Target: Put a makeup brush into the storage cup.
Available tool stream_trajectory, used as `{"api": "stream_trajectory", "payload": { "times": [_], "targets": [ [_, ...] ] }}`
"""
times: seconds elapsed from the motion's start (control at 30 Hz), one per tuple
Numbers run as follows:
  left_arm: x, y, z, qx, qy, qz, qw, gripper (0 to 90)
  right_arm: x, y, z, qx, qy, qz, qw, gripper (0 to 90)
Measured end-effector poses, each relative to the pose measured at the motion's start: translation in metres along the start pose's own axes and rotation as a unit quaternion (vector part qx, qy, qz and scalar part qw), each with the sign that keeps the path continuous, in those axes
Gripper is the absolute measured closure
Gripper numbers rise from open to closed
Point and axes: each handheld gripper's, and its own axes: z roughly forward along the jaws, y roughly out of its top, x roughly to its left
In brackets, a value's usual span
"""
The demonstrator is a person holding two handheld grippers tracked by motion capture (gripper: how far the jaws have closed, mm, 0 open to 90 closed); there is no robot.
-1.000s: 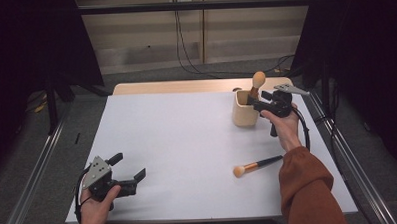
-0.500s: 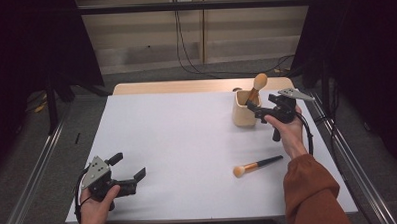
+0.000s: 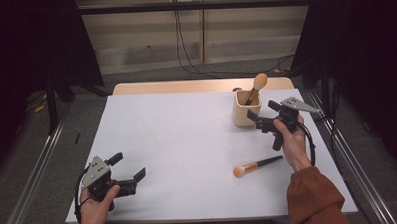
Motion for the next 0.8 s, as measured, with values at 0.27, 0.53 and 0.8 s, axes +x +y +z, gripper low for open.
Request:
{"api": "stream_trajectory", "payload": {
  "times": [0.27, 0.53, 0.8],
  "targets": [
    [0.000, 0.000, -0.002, -0.003, 0.000, 0.001, 1.0000, 2.6, 0.013, -0.006, -0.014, -0.002, 0.000, -0.023, 0.9997, 0.3],
    [-0.005, 0.000, -0.004, -0.001, -0.003, 0.008, 1.0000, 2.5, 0.014, -0.020, -0.034, 0.011, -0.019, -0.018, 0.9996, 0.6],
    [-0.004, 0.000, -0.005, -0.005, 0.002, -0.002, 1.0000, 2.6, 0.022, -0.029, -0.060, 0.016, -0.022, -0.029, 0.9992, 0.2]
  ]
}}
